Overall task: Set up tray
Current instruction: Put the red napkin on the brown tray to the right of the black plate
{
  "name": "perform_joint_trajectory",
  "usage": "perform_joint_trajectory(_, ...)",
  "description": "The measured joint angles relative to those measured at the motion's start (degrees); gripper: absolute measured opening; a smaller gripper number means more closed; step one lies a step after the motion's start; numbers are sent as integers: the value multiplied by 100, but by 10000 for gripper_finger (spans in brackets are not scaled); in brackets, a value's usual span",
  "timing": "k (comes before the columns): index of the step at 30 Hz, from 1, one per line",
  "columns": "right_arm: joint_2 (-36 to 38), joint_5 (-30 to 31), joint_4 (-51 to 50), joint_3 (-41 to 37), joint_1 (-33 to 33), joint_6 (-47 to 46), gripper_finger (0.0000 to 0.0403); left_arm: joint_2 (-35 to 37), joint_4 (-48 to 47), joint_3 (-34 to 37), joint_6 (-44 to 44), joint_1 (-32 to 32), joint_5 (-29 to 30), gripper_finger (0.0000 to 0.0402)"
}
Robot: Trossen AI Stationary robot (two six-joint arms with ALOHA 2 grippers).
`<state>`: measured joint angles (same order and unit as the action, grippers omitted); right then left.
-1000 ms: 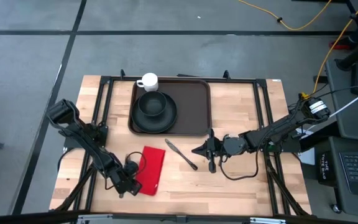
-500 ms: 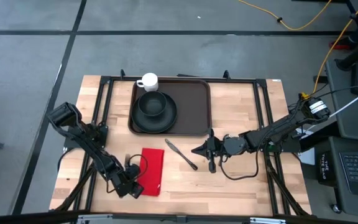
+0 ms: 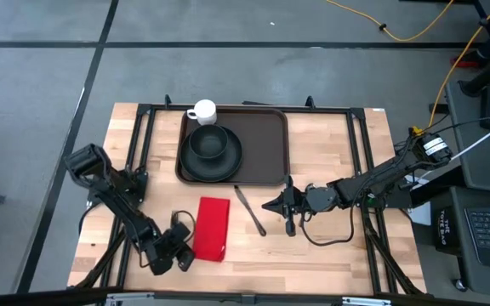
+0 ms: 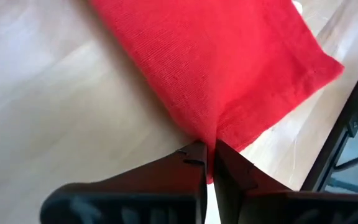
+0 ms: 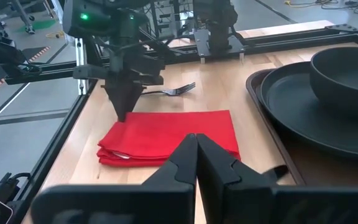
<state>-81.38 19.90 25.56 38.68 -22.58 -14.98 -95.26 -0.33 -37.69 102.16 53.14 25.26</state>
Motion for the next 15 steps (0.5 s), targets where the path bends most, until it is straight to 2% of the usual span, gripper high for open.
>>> perform_joint_trajectory(8,0,-46,-4,0,1,-1,10,-13,168,13,194,597,1680,3)
perform_joint_trajectory(15,0,-847,79,0,-1,35,10,-1,626,2,-322,725,2580,2)
